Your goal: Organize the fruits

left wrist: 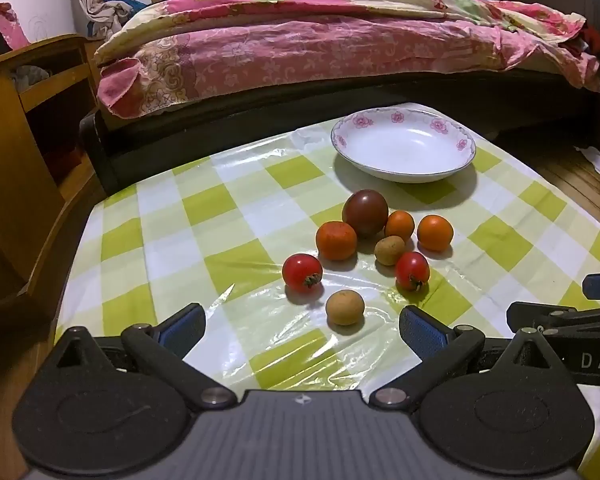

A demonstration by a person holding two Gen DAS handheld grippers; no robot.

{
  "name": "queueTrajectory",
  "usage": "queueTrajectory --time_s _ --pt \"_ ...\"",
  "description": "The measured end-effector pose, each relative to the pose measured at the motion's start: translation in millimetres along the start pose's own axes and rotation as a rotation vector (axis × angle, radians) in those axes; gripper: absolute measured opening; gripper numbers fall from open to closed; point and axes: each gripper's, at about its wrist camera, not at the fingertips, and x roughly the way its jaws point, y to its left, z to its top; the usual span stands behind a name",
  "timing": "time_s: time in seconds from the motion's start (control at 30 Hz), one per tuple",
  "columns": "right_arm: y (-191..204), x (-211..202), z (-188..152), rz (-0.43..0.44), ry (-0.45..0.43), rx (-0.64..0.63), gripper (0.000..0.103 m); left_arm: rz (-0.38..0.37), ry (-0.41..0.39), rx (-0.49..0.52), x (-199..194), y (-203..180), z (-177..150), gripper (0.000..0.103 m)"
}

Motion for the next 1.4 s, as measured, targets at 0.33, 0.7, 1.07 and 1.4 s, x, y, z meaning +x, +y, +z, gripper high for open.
queueTrajectory --time_s 0.33,0.7,1.07,1.4 --pt "-0.1 0.4 0.9 0.005 0.005 0.002 0.079 -0.002 0.012 0.001 1.1 1.6 -2.6 0.103" --pt "2.8 1.8 0.0 0.004 0.013 0.000 0.079 -0.001 0.018 -0.005 5.3 1.1 -4.9 0.103" --pt "3.0 6.3 -1.5 0.006 0.023 0.001 0.079 -0.002 0.022 0.008 7.6 -1.2 -5.6 0.103" --pt "5.3 9.1 -1.7 0.009 0.027 -0.005 0.079 -0.001 0.016 0.020 8.6 -0.6 -5.0 0.103"
